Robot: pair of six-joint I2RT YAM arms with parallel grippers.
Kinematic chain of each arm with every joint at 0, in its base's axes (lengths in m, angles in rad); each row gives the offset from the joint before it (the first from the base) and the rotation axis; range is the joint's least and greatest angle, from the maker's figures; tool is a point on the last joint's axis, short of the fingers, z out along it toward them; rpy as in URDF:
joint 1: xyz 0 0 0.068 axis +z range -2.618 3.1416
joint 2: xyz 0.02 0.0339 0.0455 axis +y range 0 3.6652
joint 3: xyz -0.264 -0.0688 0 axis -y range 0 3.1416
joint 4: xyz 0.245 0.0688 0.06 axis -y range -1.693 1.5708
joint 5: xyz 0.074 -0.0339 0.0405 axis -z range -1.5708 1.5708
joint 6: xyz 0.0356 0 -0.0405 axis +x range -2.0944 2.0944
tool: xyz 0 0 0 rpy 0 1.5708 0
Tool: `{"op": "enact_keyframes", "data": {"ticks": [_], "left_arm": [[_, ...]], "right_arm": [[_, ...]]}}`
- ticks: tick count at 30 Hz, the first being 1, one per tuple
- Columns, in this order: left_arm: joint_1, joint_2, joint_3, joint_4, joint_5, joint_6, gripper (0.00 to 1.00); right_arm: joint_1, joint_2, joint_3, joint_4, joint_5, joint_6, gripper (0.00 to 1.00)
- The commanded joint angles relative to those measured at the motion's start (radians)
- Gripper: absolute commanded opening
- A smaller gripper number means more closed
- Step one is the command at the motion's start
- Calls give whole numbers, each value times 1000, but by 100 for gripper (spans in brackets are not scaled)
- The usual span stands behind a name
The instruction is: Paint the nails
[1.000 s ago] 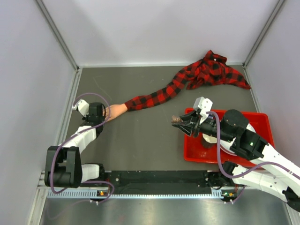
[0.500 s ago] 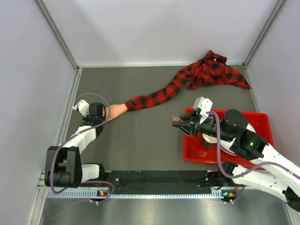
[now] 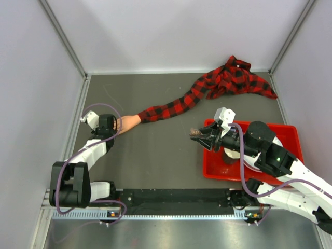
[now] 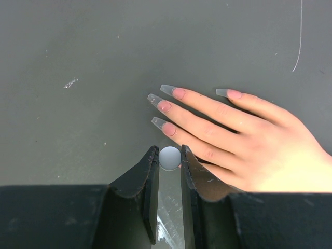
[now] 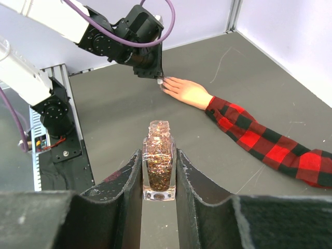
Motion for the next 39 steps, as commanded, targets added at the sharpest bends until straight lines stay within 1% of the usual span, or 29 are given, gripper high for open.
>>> {"op": "enact_keyframes", "data": {"ticks": [1, 9, 19, 28, 35, 39], "left_arm": [[6, 5, 10, -5, -17, -2, 0], [6, -26, 10, -10, 1, -2, 0], [6, 5, 18, 13, 70, -17, 0], [6, 11, 35, 16, 58, -10, 0], [6, -34, 35, -11, 27, -6, 0], [6, -98, 53, -59, 19, -2, 0]], "right_arm": [[-12, -5, 13, 65, -18, 1, 0], [-12, -5, 11, 68, -21, 1, 0], [-13, -5, 10, 66, -21, 1, 0], [-12, -5, 10, 68, -20, 1, 0], [-12, 0, 10, 68, -21, 1, 0], [-12, 3, 16, 59, -21, 1, 0]]}}
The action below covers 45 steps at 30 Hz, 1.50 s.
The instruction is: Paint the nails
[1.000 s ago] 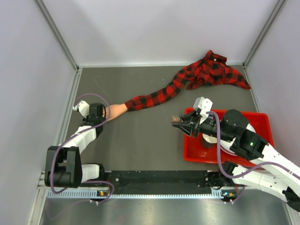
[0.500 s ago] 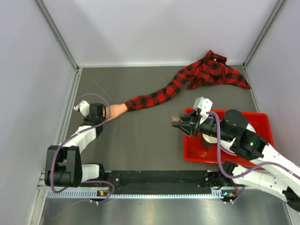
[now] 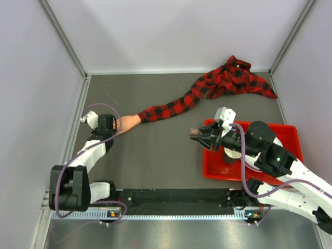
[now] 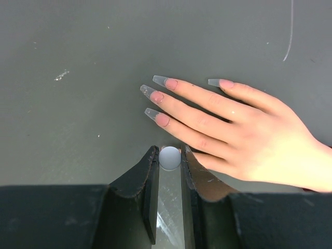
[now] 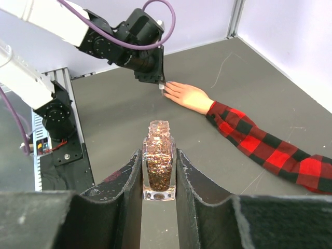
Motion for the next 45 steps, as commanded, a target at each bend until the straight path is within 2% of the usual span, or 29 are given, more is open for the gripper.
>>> {"op": "enact_keyframes", "data": {"ticks": [1, 6, 9, 12, 14, 20, 23, 24, 27, 28, 31, 39, 45], "left_arm": [[6, -99, 59, -51, -26, 6, 0], [6, -243, 105, -139, 7, 15, 0], [6, -329, 139, -165, 97, 33, 0], [6, -401, 176, -167, 258, 58, 0], [6, -431, 219, -157, 420, 85, 0], [3, -423, 351, -104, 829, 46, 0], [-43, -404, 392, -27, 940, -9, 0], [-71, -401, 405, -15, 941, -16, 0], [-265, -383, 464, -16, 846, 44, 0], [-381, -376, 495, -16, 820, 59, 0], [-538, -341, 538, -1, 789, 85, 0], [-735, -281, 602, 67, 823, 79, 0], [-807, -249, 635, 67, 844, 66, 0]], "right_arm": [[-12, 4, 19, 37, -13, 1, 0], [-12, 13, 23, 9, 2, 9, 0], [-12, 15, 33, -11, -1, 18, 0], [-12, 13, 43, -31, -8, 82, 0], [-12, 9, 56, -58, 2, 113, 0], [-12, -31, 100, -150, 61, 171, 0], [-12, -63, 100, -195, 87, 190, 0], [-12, -73, 100, -213, 90, 196, 0], [-12, -103, 100, -247, 93, 210, 0], [-12, -108, 100, -253, 91, 216, 0], [-12, -113, 108, -275, 62, 216, 0], [-12, -79, 155, -278, -43, 195, 0], [-12, -22, 178, -241, -108, 191, 0]]}}
